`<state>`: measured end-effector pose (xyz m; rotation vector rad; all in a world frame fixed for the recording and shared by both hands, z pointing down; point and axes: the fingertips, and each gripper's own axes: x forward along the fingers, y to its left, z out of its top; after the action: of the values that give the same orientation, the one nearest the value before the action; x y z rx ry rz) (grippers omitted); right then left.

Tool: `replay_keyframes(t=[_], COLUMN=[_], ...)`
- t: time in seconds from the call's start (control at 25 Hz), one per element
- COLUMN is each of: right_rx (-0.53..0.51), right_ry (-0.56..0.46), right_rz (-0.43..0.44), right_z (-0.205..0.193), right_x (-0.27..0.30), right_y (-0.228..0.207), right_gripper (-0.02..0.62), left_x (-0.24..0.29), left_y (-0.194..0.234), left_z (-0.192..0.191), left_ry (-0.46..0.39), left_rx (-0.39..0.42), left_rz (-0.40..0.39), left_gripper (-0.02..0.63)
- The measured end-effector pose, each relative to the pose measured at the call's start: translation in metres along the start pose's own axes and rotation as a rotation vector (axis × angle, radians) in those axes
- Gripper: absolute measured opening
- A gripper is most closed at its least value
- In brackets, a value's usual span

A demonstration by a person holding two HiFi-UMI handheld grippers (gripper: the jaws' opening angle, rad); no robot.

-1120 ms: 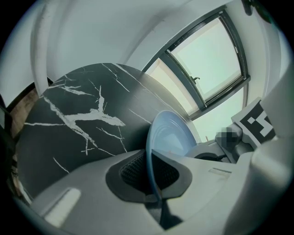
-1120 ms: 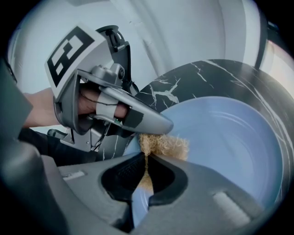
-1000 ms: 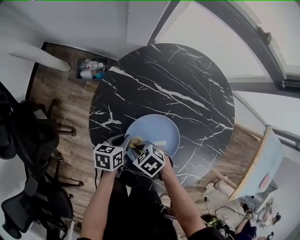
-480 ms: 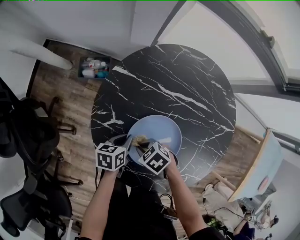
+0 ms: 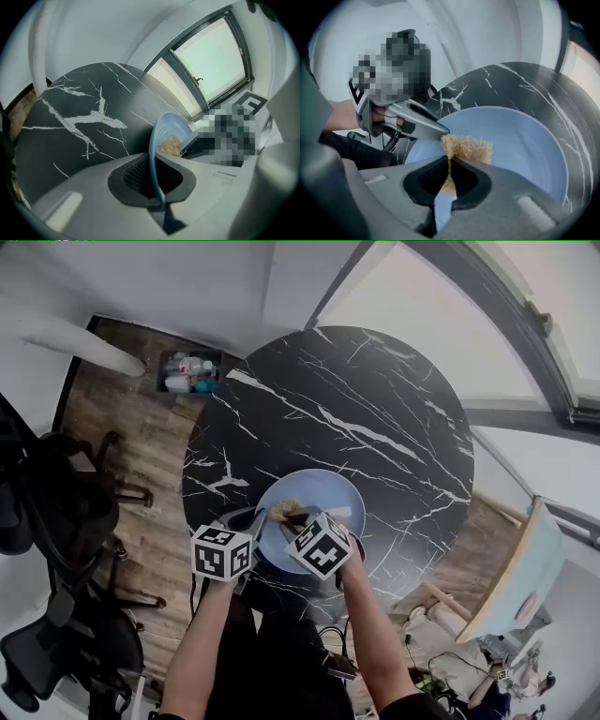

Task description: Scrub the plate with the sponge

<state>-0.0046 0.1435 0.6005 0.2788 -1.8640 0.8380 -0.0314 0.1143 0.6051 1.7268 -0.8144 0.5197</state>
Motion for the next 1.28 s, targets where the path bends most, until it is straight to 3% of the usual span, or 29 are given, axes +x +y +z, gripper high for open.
replay_keyframes(t=[0.6,0.88,1.28], right_rx=[0.15,0.325,0.434], right_ry=[-0.103,-0.171,-0.143], right_rz=[-0.117,-0.201,-0.356], right_z=[0.002,-0.015,-0.05], right_x=[-0.021,-0.037,-0.055], right_y=[-0.05,-0.074,-0.093], right_gripper=[0.021,0.021,0.021], left_x=[0.0,0.0,0.0], left_y=[0.001,0.002,0.002], left_z=[0.0,0.0,0.0], left_ry=[-0.013,-0.023,-0.031], left_rx=[-0.017,-0.022,-0.025], left_rz=[0.003,0.008,0.013], left_gripper=[0.017,0.017,0.017])
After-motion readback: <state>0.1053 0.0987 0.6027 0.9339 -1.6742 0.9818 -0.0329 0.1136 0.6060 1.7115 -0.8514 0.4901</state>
